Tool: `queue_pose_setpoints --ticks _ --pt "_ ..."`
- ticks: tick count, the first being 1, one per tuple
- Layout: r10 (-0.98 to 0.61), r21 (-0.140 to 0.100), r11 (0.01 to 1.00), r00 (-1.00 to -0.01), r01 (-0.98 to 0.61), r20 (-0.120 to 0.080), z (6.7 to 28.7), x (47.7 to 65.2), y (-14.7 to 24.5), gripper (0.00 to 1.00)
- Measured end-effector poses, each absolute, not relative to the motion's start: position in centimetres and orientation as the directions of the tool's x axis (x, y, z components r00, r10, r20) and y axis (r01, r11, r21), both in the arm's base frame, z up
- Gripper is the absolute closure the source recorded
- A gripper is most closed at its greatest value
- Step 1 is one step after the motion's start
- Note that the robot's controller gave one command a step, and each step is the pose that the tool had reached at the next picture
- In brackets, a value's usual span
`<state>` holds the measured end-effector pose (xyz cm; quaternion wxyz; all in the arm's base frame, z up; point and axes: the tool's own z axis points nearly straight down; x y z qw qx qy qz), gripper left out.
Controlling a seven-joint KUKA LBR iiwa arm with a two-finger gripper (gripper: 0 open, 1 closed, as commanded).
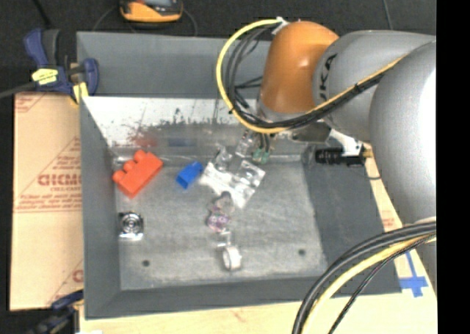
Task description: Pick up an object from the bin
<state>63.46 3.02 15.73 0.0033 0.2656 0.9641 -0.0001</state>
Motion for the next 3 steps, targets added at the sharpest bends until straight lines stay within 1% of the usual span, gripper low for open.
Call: queue_pose_setpoints --ticks 1,2,3 --pt "0.511 0.007 0.860 -0.860 0.511 -0.013 11.4 64.2 2.3 1.00" --pt "0.496 0.002 0.868 -0.868 0.496 -0.007 13.9 62.9 2.5 1.00" --pt "0.476 0.000 0.880 -0.880 0.476 -0.004 15.9 61.1 3.1 1.00"
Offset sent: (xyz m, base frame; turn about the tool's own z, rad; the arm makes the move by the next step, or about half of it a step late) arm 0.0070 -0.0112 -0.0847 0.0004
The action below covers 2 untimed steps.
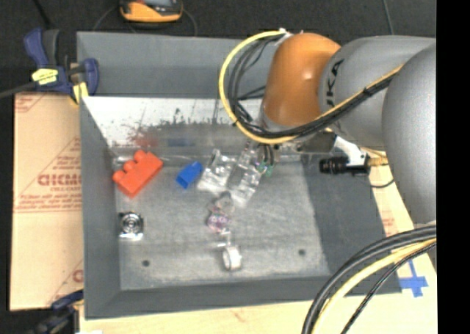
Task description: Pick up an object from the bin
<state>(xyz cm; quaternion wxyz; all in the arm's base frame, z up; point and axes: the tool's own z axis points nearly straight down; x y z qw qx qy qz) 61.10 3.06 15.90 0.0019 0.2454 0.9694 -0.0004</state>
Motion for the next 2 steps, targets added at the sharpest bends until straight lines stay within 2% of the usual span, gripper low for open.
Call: queue_pose_setpoints --ticks 1,2 --pt "0.468 -0.001 0.884 -0.884 0.468 -0.001 16.1 58.3 3.4 1.00" --pt "0.469 0.005 0.883 -0.883 0.469 -0.008 22.0 58.5 3.4 1.00"
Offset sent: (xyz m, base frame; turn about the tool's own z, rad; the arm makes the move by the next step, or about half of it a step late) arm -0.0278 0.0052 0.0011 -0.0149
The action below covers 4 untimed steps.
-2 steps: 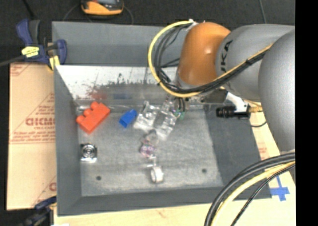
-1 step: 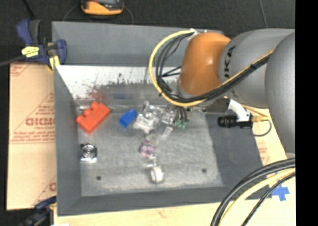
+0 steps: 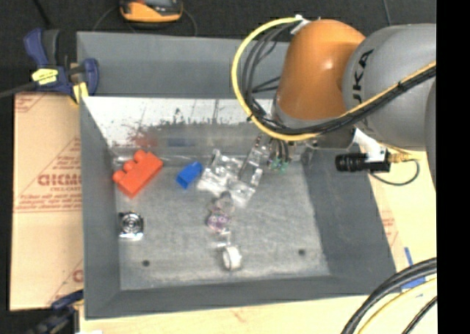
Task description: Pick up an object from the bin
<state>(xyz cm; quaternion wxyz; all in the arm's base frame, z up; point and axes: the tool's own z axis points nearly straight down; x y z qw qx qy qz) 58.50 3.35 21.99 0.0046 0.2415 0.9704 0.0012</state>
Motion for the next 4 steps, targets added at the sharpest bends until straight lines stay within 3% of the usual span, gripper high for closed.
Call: queue_pose_setpoints --ticks 1,2,3,4 --pt "0.449 -0.003 0.894 -0.894 0.449 0.001 14.9 59.7 3.1 1.00" --pt "0.444 0.012 0.896 -0.896 0.444 -0.023 10.9 62.6 2.6 1.00" --pt "0.444 0.002 0.896 -0.896 0.444 -0.002 10.0 62.0 2.6 0.00" --pt "0.445 0.007 0.896 -0.895 0.445 -0.019 10.3 62.4 2.4 1.00"
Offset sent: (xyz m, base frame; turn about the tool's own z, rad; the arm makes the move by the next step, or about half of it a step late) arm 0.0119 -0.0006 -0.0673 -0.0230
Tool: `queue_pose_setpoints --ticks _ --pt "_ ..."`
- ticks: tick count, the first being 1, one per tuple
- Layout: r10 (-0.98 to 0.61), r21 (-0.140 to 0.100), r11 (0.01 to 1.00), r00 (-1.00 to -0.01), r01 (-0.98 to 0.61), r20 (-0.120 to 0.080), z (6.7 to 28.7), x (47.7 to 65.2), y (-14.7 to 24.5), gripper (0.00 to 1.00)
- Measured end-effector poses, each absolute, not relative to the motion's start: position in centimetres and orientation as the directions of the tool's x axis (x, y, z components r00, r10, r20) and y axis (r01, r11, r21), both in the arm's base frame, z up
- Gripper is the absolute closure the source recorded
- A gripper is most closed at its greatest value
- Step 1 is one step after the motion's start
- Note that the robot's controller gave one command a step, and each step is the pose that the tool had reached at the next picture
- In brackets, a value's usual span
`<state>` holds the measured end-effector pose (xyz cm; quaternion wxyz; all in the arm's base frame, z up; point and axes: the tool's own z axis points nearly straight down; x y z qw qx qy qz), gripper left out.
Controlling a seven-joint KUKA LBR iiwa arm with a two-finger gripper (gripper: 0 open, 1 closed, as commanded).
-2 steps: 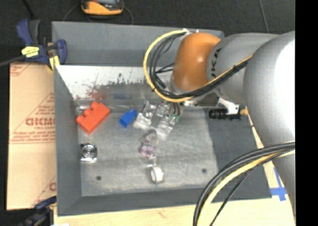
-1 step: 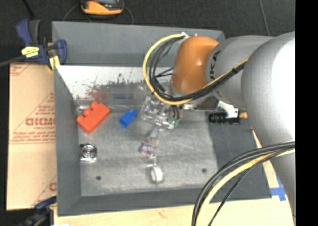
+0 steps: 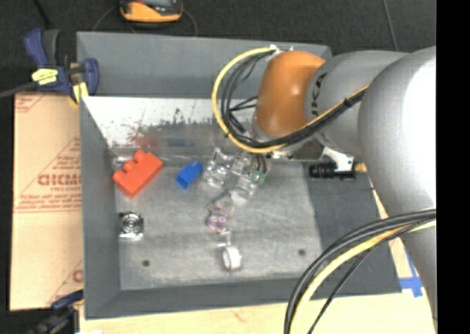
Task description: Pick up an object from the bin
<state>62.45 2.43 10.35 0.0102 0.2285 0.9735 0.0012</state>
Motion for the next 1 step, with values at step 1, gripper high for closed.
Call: queue_pose_setpoints --ticks 1 --pt "0.437 0.000 0.900 -0.900 0.437 -0.004 12.72 62.51 2.32 1.00"
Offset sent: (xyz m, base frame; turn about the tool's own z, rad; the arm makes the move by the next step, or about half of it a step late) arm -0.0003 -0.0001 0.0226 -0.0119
